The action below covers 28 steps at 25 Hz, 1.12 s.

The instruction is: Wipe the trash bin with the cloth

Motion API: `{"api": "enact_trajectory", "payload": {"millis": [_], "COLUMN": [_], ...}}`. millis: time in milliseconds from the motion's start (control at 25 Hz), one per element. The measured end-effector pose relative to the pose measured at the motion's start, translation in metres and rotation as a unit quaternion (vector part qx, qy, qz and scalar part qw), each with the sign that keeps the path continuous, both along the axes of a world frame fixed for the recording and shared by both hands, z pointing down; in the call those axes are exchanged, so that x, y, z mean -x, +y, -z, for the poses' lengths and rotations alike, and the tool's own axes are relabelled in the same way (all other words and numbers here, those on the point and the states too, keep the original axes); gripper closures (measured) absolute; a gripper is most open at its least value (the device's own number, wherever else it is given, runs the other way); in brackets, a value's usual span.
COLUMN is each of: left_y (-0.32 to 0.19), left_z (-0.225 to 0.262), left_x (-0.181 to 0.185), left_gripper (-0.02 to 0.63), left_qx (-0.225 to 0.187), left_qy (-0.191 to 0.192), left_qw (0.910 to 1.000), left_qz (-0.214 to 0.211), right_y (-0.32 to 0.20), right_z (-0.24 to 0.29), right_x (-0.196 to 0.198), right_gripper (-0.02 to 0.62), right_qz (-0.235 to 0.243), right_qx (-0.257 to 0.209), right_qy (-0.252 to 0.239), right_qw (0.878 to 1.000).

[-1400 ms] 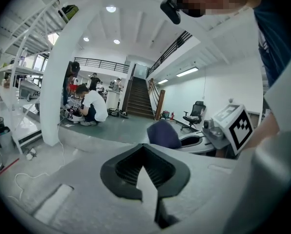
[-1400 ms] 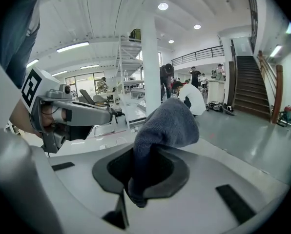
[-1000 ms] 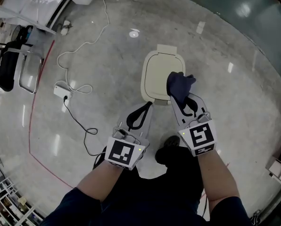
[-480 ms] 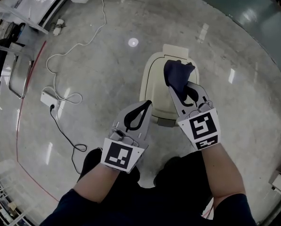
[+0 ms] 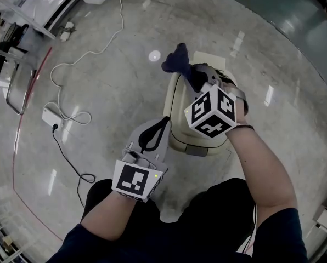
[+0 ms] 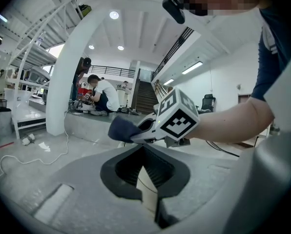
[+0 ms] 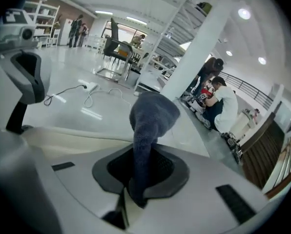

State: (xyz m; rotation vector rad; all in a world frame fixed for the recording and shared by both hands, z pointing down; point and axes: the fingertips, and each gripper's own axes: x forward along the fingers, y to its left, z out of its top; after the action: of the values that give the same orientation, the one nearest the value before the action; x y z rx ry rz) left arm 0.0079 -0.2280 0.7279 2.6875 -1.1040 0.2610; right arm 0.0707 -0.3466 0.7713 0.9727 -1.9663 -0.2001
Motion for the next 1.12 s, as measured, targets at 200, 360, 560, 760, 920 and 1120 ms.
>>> {"api": "enact_trajectory", "payload": {"millis": [200, 360, 560, 760, 920, 1120], "left_y": [-0.004, -0.007, -0.007, -0.013, -0.019, -0.025], "left_z": [0.001, 0.006, 0.004, 0.002, 0.0, -0.002], "left_x": [0.005, 0.009, 0.007, 0.008, 0.012, 0.021], "left_gripper": [0.609, 0.609, 0.609, 0.609, 0.609, 0.609], "left_qx": [-0.015, -0.022, -0.027, -0.028, -0.031, -0.031], "left_qy": [-0.006, -0.01, -0.017, -0.022, -0.025, -0.027], "left_qw": [0.9998, 0.9996, 0.9995, 0.9993, 0.9991, 0.9989], "left_qz": [0.008, 0.011, 0.008, 0.009, 0.014, 0.025], "right_y": [0.0, 0.006, 0.021, 0.036, 0.039, 0.043], "right_z": [-0.006, -0.005, -0.009, -0.009, -0.005, -0.005], "right_x": [-0.004, -0.041, -0.097, -0.104, -0.07, -0.006], "right_gripper": [0.54, 0.54, 0.54, 0.54, 0.54, 0.54], "right_qz": [0.032, 0.008, -0.038, -0.044, -0.01, 0.052], "right_qx": [-0.012, -0.021, -0.019, -0.019, -0.031, -0.046], "right_qy": [0.066, 0.098, 0.123, 0.143, 0.152, 0.16], "right_qw": [0.997, 0.995, 0.992, 0.989, 0.988, 0.985]}}
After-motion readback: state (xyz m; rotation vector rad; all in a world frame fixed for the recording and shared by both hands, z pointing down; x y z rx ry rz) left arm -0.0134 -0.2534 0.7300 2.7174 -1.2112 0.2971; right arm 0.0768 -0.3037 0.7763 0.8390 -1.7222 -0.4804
